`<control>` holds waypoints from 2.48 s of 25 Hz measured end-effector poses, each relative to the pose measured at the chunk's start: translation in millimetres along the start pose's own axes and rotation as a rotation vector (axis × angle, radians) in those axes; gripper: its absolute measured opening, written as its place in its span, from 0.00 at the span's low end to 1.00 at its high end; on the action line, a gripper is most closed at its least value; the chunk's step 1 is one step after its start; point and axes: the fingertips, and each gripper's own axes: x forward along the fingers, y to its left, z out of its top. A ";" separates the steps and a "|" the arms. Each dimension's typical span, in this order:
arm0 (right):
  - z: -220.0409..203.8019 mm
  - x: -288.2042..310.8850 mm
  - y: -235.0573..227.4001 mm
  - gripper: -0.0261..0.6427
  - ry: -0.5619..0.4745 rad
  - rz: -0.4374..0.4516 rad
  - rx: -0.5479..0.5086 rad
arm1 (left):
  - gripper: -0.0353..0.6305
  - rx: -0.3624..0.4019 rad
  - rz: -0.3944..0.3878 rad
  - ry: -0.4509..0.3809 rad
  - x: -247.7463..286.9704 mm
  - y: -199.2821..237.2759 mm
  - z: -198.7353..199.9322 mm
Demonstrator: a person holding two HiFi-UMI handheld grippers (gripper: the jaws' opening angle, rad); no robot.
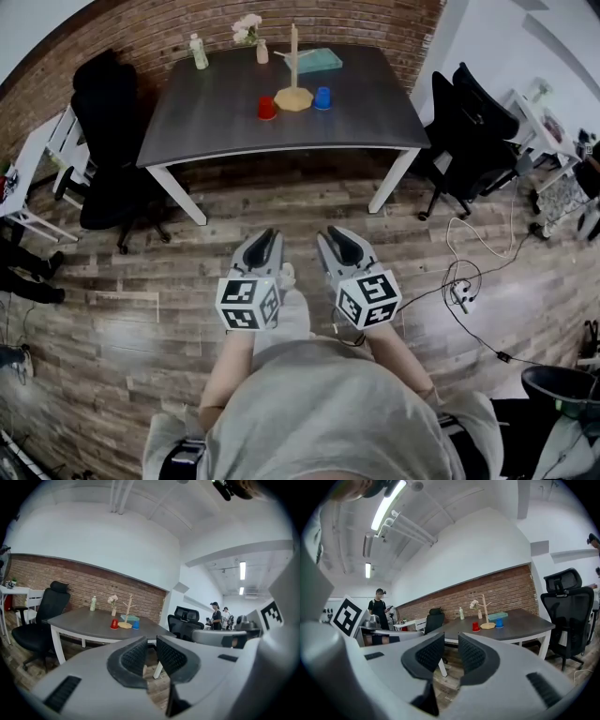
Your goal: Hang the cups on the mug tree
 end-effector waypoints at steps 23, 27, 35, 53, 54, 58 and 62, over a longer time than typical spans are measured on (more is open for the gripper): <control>40.5 163.0 -110.0 0.36 0.014 -0.022 -0.001 | 0.29 0.028 0.006 0.006 157.7 92.8 49.6; 58.5 200.9 -127.5 0.38 0.005 -0.033 -0.004 | 0.29 0.018 0.001 0.010 191.8 118.9 67.4; 79.3 270.6 -160.1 0.39 0.000 -0.054 -0.001 | 0.29 0.029 -0.017 0.025 261.9 160.9 93.0; 86.4 374.5 -217.5 0.40 0.000 -0.112 0.023 | 0.33 0.042 -0.021 0.081 375.7 236.6 94.1; 85.3 376.8 -219.8 0.40 0.003 -0.115 0.023 | 0.33 0.042 -0.019 0.084 380.2 239.3 92.2; 77.8 384.7 -226.5 0.40 0.027 -0.121 0.035 | 0.35 0.041 -0.006 0.100 398.9 251.9 84.1; 70.9 391.1 -230.7 0.40 0.048 -0.121 0.041 | 0.36 0.025 0.011 0.127 417.2 264.8 71.2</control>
